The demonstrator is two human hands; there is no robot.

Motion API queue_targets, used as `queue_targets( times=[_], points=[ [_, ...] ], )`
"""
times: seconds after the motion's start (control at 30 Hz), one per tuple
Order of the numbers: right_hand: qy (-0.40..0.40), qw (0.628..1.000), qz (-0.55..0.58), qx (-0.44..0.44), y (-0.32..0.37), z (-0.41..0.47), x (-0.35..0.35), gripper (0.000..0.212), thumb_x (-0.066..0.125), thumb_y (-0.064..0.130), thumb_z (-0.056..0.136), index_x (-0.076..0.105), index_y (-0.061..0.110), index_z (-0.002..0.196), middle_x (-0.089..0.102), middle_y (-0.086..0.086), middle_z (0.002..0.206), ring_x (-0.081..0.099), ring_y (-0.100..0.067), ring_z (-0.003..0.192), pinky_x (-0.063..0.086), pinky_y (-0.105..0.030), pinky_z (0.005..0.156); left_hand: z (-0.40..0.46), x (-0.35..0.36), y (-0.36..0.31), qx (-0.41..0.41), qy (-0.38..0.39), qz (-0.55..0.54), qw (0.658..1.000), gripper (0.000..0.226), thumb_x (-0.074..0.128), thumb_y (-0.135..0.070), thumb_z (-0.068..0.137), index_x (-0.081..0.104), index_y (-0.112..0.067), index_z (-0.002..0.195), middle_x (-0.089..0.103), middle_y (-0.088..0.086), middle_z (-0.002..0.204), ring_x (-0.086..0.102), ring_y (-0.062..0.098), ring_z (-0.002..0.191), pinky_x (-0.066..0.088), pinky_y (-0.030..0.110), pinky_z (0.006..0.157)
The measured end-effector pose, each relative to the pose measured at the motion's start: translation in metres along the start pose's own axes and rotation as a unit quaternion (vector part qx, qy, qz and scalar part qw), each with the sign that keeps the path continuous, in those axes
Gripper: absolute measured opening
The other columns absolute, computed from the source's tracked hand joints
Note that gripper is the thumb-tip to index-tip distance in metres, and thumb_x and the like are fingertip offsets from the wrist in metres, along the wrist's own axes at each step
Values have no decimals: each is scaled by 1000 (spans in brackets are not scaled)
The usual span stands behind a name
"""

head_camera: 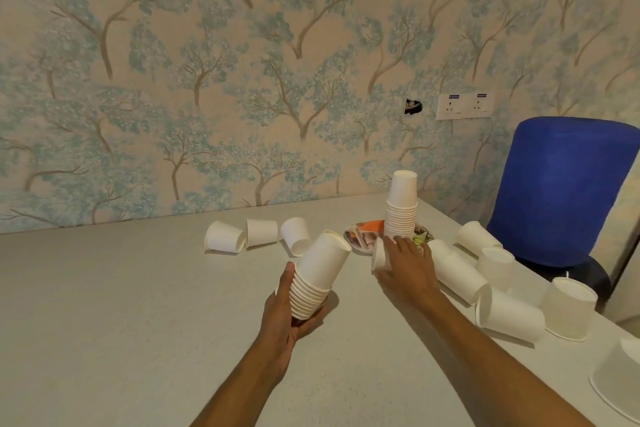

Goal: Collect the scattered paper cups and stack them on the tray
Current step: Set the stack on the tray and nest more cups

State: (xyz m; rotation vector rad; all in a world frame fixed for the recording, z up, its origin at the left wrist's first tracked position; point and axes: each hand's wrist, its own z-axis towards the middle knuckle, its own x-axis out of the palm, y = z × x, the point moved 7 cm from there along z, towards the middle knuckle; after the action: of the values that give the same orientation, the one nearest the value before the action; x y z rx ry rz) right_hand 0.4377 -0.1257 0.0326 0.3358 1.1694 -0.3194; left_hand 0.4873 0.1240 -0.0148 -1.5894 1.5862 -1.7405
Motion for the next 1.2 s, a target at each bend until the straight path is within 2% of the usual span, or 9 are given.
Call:
queue_targets(
  times=[0.13, 0.2, 0.37, 0.43, 0.53, 0.8, 1.0, 1.1, 1.2],
  points=[
    [-41, 998, 27, -27, 1, 0, 0, 76, 58, 62, 85, 28, 33, 148, 53, 2, 139, 49, -22, 127, 28, -47, 112, 10, 4, -2, 39, -56, 38, 997, 59, 58, -51, 87, 52, -17, 134, 69, 19, 117, 69, 37, 100, 58, 49, 83],
    [-54, 988, 142, -17, 1, 2, -7, 77, 65, 65, 78, 36, 31, 141, 57, 4, 132, 55, -21, 118, 40, -42, 103, 15, 5, -3, 57, -84, 50, 994, 61, 61, -55, 83, 52, -19, 133, 69, 16, 116, 69, 35, 98, 61, 44, 74],
    [-39, 851, 523, 19, 1, 3, -32, 64, 84, 66, 50, 56, 42, 103, 65, 22, 102, 62, -1, 93, 51, -16, 66, 22, 1, -9, 84, -131, 69, 985, 57, 60, -57, 82, 52, -23, 127, 68, 14, 111, 69, 35, 93, 61, 40, 66],
    [-12, 816, 578, -13, 7, 8, -36, 56, 85, 58, 52, 66, 35, 99, 69, 19, 104, 64, -6, 98, 55, -20, 73, 22, -1, -10, 86, -134, 75, 984, 51, 59, -55, 85, 53, -24, 125, 68, 14, 111, 69, 35, 91, 61, 43, 69],
    [0, 803, 594, -50, 17, 11, -45, 53, 83, 52, 58, 73, 22, 100, 70, 4, 110, 65, -18, 100, 58, -30, 80, 21, 1, -12, 98, -131, 92, 982, 48, 61, -53, 85, 52, -25, 123, 68, 9, 109, 68, 32, 92, 61, 41, 69],
    [28, 856, 512, -67, 66, -8, -45, 37, 75, 58, 72, 68, 34, 99, 65, 18, 99, 61, 2, 88, 47, -11, 67, 14, 13, -5, 132, -101, 136, 977, 72, 68, -58, 67, 52, -20, 125, 65, 11, 116, 66, 34, 101, 60, 54, 76],
    [111, 891, 436, -57, 63, -40, -53, 82, 33, 87, 76, 42, 38, 142, 43, 10, 150, 44, -11, 128, 36, -38, 106, 10, 12, -4, 119, -94, 133, 979, 87, 67, -67, 59, 50, -22, 132, 64, 10, 121, 63, 34, 107, 57, 55, 86],
    [34, 932, 359, -34, 25, -55, -80, 73, 33, 81, 83, 43, 38, 141, 48, 9, 146, 47, -8, 124, 39, -37, 105, 9, 16, -2, 112, -72, 123, 983, 85, 69, -64, 59, 53, -21, 130, 64, 10, 120, 63, 33, 106, 60, 46, 79],
    [-14, 986, 166, -1, -17, -75, -97, 59, 46, 63, 92, 44, 31, 142, 50, 5, 145, 51, -16, 125, 41, -34, 99, 10, 15, -2, 114, -64, 114, 985, 86, 70, -63, 59, 53, -19, 131, 64, 12, 122, 62, 35, 108, 59, 45, 78]
  ],
)
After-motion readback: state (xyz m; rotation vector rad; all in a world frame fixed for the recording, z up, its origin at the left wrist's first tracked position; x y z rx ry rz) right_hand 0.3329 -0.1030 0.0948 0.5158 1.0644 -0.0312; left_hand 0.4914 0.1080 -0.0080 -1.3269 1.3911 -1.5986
